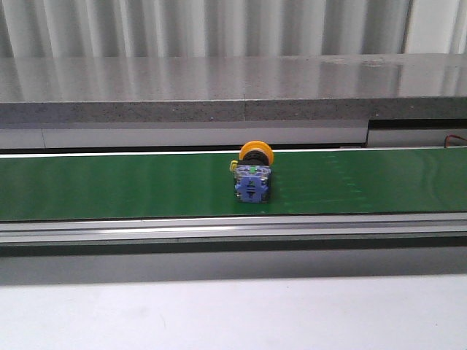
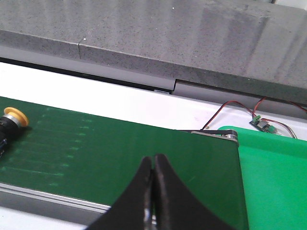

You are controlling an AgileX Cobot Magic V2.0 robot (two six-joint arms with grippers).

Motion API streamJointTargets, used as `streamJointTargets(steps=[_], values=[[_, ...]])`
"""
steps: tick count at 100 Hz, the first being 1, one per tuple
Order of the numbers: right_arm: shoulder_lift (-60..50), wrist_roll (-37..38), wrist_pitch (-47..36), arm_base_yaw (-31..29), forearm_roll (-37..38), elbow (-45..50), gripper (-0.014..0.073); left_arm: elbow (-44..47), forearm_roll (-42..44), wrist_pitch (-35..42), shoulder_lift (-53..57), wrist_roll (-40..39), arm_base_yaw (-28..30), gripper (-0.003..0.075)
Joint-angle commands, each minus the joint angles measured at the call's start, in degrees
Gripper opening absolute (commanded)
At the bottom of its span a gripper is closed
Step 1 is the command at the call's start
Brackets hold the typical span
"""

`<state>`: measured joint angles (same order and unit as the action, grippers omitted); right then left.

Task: Move button from right to left
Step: 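Position the left gripper above the button riding along the belt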

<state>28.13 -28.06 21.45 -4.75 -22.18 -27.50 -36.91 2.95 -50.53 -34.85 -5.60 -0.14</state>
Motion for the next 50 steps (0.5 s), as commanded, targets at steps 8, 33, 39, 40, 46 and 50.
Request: streamJointTargets(steps=[8, 33, 39, 40, 46, 50], values=[[0.0, -0.4, -3.8, -0.2, -0.4, -1.7, -0.0068, -2.1, 0.5, 6.4, -0.4, -0.2, -0.4, 0.0674], [0.0, -0.4, -3.8, -0.2, -0.4, -1.7, -0.0068, -2.1, -4.4, 10.4, -0.4, -0.2, -0.4, 0.0671], [0.0, -0.4, -3.8, -0.2, -0.4, -1.7, -0.0068, -2.1, -5.9, 10.4, -0.5, -0.2, -0.4, 0.0671], [0.0, -0.4, -3.8, -0.2, -0.4, -1.7, -0.0068, -2.1, -6.3, 10.4, -0.5, -0.2, -0.4, 0.0671], [0.0, -0.4, -3.8, -0.2, -0.4, -1.7, -0.0068, -2.3, -7.8, 10.2, -1.0, -0.1, -0.4, 0.0671], [0.0, -0.4, -3.8, -0.2, -0.4, -1.7, -0.0068, -2.7, -9.3, 9.9, -1.8, 0.8, -0.4, 0.0671]])
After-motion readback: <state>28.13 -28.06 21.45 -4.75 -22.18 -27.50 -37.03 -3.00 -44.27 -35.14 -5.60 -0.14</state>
